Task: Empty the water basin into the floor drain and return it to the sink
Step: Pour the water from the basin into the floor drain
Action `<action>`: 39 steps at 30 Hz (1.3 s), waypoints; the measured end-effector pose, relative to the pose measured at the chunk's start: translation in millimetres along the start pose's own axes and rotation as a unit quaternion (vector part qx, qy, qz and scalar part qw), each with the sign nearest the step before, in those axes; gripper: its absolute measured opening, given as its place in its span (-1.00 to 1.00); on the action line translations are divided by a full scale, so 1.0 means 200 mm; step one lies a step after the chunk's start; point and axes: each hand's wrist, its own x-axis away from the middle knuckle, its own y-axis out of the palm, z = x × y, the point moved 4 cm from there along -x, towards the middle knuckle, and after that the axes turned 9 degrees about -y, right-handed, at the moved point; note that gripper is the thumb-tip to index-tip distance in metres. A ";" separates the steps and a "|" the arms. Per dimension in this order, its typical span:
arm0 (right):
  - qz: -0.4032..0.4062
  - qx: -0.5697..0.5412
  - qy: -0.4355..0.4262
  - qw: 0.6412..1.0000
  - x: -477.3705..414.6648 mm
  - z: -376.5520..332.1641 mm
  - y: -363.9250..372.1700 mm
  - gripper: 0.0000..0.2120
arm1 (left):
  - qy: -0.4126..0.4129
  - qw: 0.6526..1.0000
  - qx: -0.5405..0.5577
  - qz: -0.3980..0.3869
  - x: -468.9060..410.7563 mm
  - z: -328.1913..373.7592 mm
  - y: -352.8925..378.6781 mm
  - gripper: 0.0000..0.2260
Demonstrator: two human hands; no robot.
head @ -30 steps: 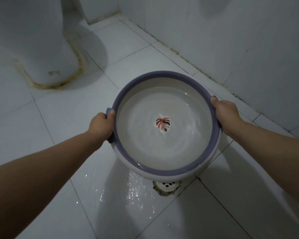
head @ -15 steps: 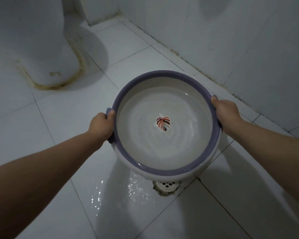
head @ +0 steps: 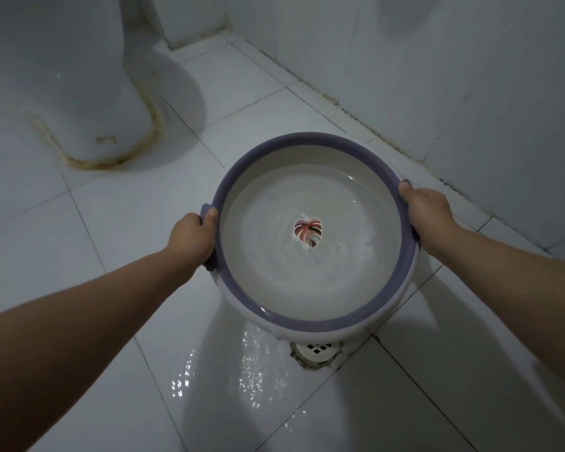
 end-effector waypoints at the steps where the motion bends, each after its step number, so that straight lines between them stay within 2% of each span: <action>1: 0.000 0.002 -0.002 1.000 0.00 0.00 0.00 -0.62 | 0.000 1.000 0.000 0.001 0.00 0.00 0.00 -0.51; 17: -0.004 0.001 -0.013 1.000 0.00 -0.01 0.00 -0.70 | -0.006 1.000 0.012 -0.011 0.02 0.00 0.01 -0.51; 23: 0.001 0.008 -0.010 1.000 0.00 0.00 0.00 -0.57 | -0.008 1.000 0.008 -0.019 0.01 0.00 0.02 -0.50; 26: 0.000 0.016 -0.006 1.000 0.00 0.01 0.00 -0.60 | -0.014 1.000 0.011 -0.017 0.01 -0.01 0.03 -0.52; 29: 0.001 0.014 0.000 1.000 -0.01 0.03 0.00 -0.48 | -0.015 1.000 0.012 -0.016 0.01 0.00 0.04 -0.53; 39: 0.009 0.024 0.013 1.000 -0.03 0.04 -0.01 -0.44 | -0.018 0.999 0.009 -0.026 0.00 0.00 0.08 -0.51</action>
